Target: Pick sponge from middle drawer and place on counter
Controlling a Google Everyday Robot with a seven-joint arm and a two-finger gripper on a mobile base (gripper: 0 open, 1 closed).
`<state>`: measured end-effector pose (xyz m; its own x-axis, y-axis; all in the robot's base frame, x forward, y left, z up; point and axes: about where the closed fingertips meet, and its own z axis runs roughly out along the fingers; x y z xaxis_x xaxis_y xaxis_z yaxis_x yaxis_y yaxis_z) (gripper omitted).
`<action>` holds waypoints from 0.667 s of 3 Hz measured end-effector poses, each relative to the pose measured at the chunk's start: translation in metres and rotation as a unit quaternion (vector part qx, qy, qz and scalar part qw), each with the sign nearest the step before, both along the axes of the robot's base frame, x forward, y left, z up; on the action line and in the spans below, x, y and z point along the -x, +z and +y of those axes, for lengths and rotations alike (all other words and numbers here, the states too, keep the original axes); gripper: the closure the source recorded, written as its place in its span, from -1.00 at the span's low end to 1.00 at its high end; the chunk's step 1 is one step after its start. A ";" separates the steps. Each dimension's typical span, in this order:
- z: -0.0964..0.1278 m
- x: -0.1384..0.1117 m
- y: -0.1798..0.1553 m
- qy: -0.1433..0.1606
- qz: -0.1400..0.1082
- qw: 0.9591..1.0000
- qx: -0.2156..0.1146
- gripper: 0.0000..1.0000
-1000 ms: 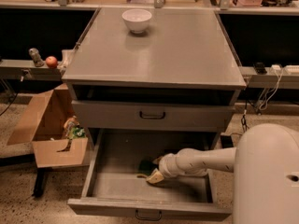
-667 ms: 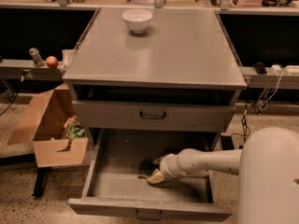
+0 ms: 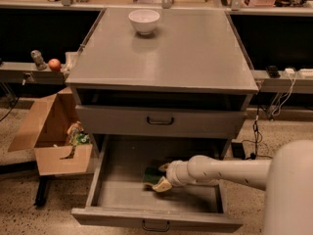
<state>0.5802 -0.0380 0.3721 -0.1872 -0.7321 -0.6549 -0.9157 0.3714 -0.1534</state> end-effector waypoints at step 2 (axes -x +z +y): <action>0.034 0.057 0.114 0.107 -0.064 0.990 -0.063 1.00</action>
Offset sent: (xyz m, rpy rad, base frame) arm -0.0989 0.0532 0.1852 0.1889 -0.2101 0.3485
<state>0.5236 -0.0041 0.4862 0.0541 -0.6569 -0.7520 -0.9516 0.1941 -0.2381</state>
